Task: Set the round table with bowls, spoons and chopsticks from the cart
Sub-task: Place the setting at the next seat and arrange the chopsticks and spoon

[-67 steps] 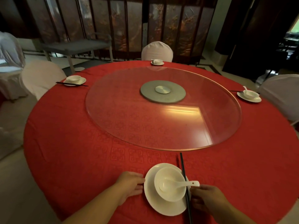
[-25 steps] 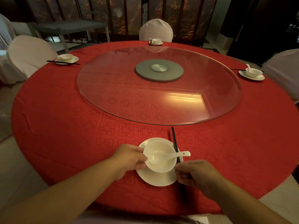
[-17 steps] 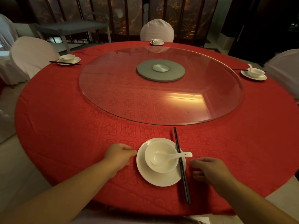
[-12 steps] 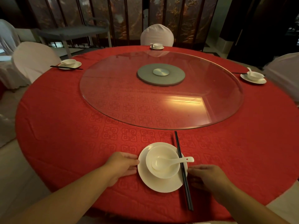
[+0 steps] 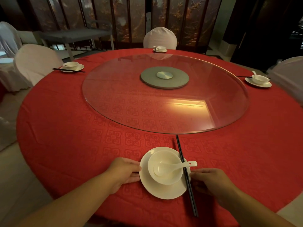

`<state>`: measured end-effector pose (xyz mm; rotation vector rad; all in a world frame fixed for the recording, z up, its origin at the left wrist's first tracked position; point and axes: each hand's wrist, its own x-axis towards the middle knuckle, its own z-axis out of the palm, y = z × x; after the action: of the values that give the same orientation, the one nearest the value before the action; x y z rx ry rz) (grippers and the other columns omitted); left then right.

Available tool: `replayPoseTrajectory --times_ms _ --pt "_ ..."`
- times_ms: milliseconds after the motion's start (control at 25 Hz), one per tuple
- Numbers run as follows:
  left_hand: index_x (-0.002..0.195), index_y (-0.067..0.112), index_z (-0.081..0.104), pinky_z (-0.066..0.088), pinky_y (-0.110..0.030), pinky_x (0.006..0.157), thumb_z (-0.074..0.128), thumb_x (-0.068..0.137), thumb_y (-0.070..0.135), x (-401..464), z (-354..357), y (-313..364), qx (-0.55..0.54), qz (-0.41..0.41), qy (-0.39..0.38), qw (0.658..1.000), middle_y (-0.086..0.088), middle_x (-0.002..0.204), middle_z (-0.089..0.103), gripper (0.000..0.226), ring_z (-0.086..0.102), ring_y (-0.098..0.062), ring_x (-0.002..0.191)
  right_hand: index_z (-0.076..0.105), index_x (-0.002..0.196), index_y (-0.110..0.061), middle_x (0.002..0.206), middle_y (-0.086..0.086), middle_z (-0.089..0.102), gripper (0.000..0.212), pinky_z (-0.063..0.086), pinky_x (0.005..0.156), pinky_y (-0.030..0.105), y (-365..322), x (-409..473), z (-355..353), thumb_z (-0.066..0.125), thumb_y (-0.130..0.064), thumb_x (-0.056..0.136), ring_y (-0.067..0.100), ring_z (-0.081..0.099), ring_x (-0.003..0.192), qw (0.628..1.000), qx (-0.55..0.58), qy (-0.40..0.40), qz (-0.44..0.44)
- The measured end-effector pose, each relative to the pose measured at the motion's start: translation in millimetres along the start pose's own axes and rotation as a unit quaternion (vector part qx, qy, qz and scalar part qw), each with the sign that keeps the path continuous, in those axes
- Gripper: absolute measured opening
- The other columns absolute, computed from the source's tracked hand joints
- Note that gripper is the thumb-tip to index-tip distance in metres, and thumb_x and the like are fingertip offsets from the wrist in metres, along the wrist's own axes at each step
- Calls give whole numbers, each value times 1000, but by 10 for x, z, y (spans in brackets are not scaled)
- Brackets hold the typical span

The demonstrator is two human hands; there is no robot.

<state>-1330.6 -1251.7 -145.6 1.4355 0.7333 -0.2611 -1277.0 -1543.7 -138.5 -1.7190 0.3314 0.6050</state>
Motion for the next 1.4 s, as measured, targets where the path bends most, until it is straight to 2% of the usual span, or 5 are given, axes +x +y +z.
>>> replayPoseTrajectory --times_ms 600,720,920,1200,1400 --pt "99 11 74 64 -30 68 72 90 18 -16 -64 43 127 24 2 992 -12 96 79 11 76 -20 80 78 88 0 73 13 76 7 60 57 29 -30 -23 32 74 -7 87 18 66 62 998 -57 25 -10" --pt "97 19 72 58 -32 72 67 91 32 -76 -35 155 324 107 31 940 -3 94 77 15 74 -20 83 76 89 -7 66 5 68 6 53 52 27 -62 -69 -15 73 -12 87 15 61 56 989 -140 24 -34" --pt "104 29 68 53 -30 76 61 89 45 -343 68 515 590 247 54 767 11 101 71 23 65 -11 89 72 79 -22 70 -7 67 11 42 57 22 -217 -338 -336 68 -30 85 11 64 67 903 -405 73 -126" --pt "106 34 69 52 -28 82 56 90 54 -886 1017 1192 643 321 41 695 15 103 69 29 65 -6 95 72 94 -19 95 3 76 24 50 76 31 -521 -810 -1383 58 -37 85 22 69 93 856 -484 69 -168" --pt "96 29 72 53 -28 82 64 85 53 -1132 2592 1488 617 329 28 714 13 94 74 27 69 -7 90 70 104 -20 107 3 74 29 51 82 32 -917 -768 -2789 57 -41 89 25 66 103 822 -511 75 -241"
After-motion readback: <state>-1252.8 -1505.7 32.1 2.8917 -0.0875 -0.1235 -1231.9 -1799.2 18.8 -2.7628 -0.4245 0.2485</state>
